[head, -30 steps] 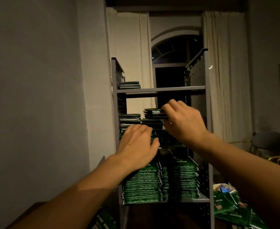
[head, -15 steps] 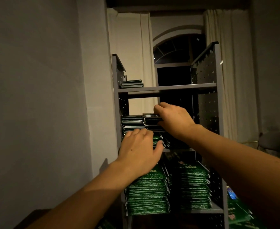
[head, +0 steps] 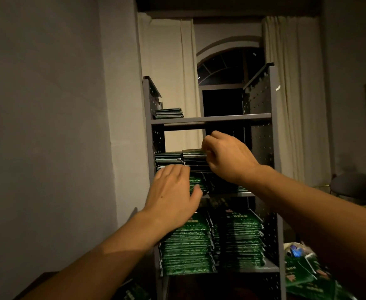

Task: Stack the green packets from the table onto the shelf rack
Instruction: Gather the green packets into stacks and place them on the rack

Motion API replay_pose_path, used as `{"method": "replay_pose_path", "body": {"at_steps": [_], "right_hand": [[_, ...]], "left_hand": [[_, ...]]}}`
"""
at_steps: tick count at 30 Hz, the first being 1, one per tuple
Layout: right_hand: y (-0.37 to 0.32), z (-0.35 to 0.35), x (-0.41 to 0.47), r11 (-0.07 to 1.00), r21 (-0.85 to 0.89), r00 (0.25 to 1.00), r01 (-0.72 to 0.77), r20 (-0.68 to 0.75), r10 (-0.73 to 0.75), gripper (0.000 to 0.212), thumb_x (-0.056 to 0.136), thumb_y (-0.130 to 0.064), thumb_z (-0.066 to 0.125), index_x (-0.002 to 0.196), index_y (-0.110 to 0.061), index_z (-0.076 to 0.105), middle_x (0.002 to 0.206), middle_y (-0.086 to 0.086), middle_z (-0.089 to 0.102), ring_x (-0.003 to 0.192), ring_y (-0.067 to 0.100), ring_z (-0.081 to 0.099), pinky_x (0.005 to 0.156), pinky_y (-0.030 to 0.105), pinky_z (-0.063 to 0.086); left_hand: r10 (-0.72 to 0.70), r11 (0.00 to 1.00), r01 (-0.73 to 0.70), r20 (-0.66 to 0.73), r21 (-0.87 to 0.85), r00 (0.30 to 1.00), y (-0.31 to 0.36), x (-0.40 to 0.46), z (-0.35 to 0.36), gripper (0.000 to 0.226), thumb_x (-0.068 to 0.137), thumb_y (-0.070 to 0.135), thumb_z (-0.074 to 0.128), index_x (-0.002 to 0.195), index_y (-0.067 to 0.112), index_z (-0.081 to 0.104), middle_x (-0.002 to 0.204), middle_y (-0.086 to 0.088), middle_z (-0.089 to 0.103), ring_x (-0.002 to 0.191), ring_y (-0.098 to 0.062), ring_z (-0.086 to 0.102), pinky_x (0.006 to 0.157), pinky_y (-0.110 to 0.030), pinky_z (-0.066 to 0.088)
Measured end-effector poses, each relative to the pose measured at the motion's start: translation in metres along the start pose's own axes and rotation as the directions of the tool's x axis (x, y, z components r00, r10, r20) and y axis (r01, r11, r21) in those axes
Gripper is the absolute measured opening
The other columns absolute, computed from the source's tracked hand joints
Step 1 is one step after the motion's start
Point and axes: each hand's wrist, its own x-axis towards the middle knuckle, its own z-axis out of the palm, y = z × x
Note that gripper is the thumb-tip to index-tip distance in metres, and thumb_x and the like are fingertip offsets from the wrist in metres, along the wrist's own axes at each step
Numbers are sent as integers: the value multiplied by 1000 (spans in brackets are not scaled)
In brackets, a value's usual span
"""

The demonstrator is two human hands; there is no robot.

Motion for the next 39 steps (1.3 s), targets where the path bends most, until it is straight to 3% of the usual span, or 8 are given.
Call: {"method": "replay_pose_path", "body": {"at_steps": [4, 11, 17, 28, 31, 33, 36, 39], "right_hand": [[-22, -22, -20, 997, 76, 999, 25, 35, -27, 14, 93, -20, 59, 107, -20, 59, 96, -5, 51, 84, 18, 54, 69, 29, 44], [-80, -42, -51, 978, 202, 986, 49, 149, -80, 14, 92, -20, 58, 106, -21, 61, 103, -1, 62, 91, 20, 59, 79, 41, 54], [-123, -47, -86, 949, 313, 960, 43, 250, -126, 12, 94, -25, 59, 106, -24, 59, 98, -6, 58, 85, 13, 57, 76, 34, 52], [-217, -12, -152, 886, 451, 806, -104, 560, -191, 53, 89, -49, 65, 133, -24, 51, 129, 1, 44, 114, 19, 51, 94, 37, 48], [-244, 14, -171, 892, 423, 690, -159, 694, -207, 78, 81, -60, 70, 145, -29, 38, 140, -2, 34, 127, 21, 41, 107, 45, 43], [-256, 39, -182, 898, 401, 619, -183, 756, -212, 88, 77, -63, 73, 149, -33, 31, 143, -1, 30, 134, 26, 36, 112, 51, 38], [-264, 72, -191, 898, 376, 543, -228, 815, -203, 103, 71, -65, 76, 153, -41, 19, 155, -3, 19, 144, 32, 26, 116, 56, 32], [-261, 91, -198, 904, 333, 491, -267, 855, -170, 116, 67, -70, 77, 155, -46, 5, 164, -3, 1, 150, 35, 11, 118, 61, 25]], "left_hand": [[-14, 999, 15, 22, -29, 1000, -2, -16, -22, 35, 99, 31, 40, 124, 13, 55, 121, -4, 60, 114, -21, 53, 103, -36, 39], [-47, 998, 51, 100, -38, 994, -11, -64, -64, 29, 100, 18, 42, 125, 11, 54, 121, -8, 59, 110, -25, 54, 94, -37, 43], [-106, 994, 111, 186, -21, 977, -19, -115, -94, 41, 102, 15, 41, 142, 11, 46, 140, -10, 51, 124, -26, 50, 104, -38, 42], [-212, 969, 242, 349, -46, 913, -63, -237, -105, 41, 102, 13, 43, 143, 16, 44, 144, -5, 44, 126, -23, 47, 107, -38, 41], [-223, 953, 290, 438, -93, 871, -85, -276, -98, 45, 97, 17, 53, 141, 24, 44, 141, 3, 43, 126, -18, 45, 105, -35, 41], [-193, 941, 308, 525, -140, 829, -101, -301, -93, 63, 87, 30, 72, 143, 28, 43, 144, 5, 42, 132, -17, 42, 109, -36, 41], [-212, 890, 438, 731, -130, 648, -124, -328, -84, 116, 64, 56, 88, 156, 34, 22, 163, 9, 17, 148, -17, 22, 121, -46, 29], [-199, 882, 464, 825, -85, 529, -136, -342, -70, 135, 55, 60, 91, 158, 43, 4, 166, 18, -5, 153, -17, 1, 125, -47, 13]]}}
